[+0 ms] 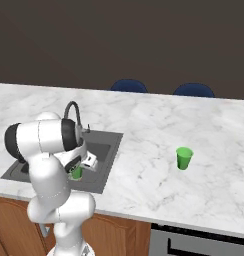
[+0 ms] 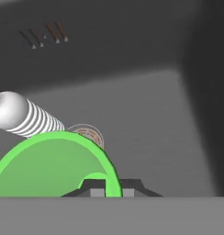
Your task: Pick the cup and cup and place them in the sink. Then turn on the water.
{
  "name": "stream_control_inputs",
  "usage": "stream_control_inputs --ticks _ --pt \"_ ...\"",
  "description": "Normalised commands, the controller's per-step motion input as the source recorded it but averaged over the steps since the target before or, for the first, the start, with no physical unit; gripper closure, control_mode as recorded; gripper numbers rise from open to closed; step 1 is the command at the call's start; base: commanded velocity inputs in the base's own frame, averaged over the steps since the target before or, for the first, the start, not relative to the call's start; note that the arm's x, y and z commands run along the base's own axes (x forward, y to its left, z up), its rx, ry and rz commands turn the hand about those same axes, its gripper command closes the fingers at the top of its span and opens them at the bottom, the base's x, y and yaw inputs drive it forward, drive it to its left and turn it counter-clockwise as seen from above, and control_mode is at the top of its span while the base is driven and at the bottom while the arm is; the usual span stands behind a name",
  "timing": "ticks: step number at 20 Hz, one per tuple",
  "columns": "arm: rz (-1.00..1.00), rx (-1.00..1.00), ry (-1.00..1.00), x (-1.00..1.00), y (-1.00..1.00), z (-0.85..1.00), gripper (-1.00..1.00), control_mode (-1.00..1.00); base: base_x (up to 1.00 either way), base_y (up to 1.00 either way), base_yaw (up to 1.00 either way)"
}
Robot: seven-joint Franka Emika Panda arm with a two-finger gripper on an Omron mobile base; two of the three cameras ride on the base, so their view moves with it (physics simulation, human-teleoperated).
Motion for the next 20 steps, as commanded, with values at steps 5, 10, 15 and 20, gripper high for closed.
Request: stream_control_inputs --ticks 5,10,15,20 --pt "0.0 0.0 0.0 0.24 0.0 -0.19 1.0 -1.0 0.0 0.0 0.0" --pt "0.0 0.0 0.0 0.15 0.0 -0.24 1.0 -1.0 0.0 0.0 0.0" --pt "0.0 0.0 -0.01 0.08 0.0 -0.28 1.0 -1.0 0.0 0.0 0.0" --pt "0.0 0.0 -0.02 0.03 0.0 -0.31 1.0 -1.0 0.0 0.0 0.0"
